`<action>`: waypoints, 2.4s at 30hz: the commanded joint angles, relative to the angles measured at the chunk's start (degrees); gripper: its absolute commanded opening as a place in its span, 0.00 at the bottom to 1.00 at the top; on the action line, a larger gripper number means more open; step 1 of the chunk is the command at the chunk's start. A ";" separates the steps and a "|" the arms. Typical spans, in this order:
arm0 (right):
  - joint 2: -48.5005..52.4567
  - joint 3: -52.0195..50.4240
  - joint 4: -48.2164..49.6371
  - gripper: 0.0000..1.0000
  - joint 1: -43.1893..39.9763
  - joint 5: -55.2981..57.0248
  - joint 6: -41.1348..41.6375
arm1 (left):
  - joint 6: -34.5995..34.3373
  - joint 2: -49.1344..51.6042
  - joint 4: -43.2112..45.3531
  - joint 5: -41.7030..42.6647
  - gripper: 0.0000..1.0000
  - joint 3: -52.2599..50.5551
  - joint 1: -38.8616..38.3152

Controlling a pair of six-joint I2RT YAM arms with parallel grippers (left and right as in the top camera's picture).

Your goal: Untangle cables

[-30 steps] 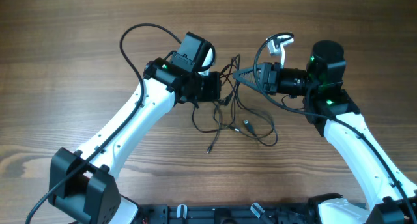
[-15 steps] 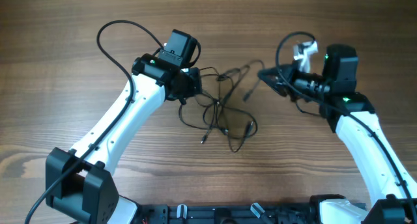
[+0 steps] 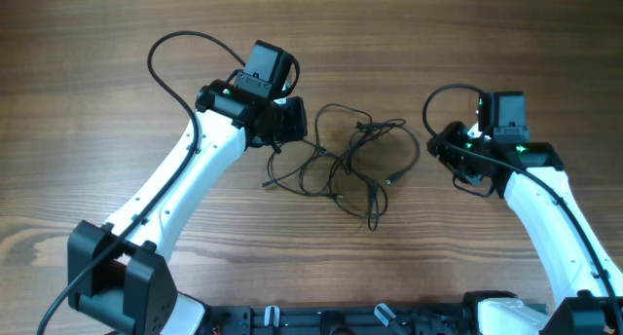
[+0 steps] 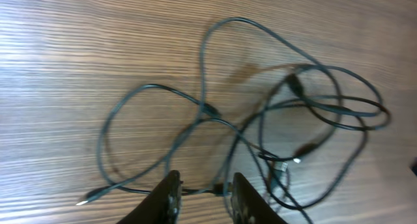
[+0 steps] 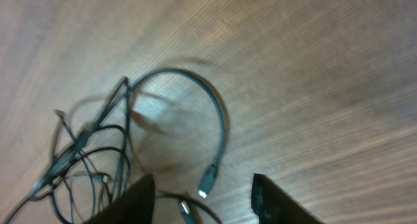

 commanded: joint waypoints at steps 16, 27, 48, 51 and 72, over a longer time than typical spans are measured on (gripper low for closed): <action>9.18 0.26 15.19 0.44 4.70 -10.86 12.92 | 0.17 1.88 2.03 6.23 0.33 0.50 -2.34; 15.91 0.26 18.62 0.09 5.42 -14.51 10.29 | 0.15 1.88 1.92 6.23 0.33 0.50 -2.34; 15.98 0.26 21.24 0.19 5.51 -6.97 21.40 | 0.17 1.88 1.92 6.23 0.34 0.50 -2.60; 15.98 0.26 21.75 0.20 5.95 -6.56 21.77 | 0.17 1.88 1.90 6.23 0.34 0.50 -2.60; 15.98 0.26 23.54 0.04 15.28 -4.74 11.43 | 0.17 1.88 1.90 6.67 0.42 0.48 -3.98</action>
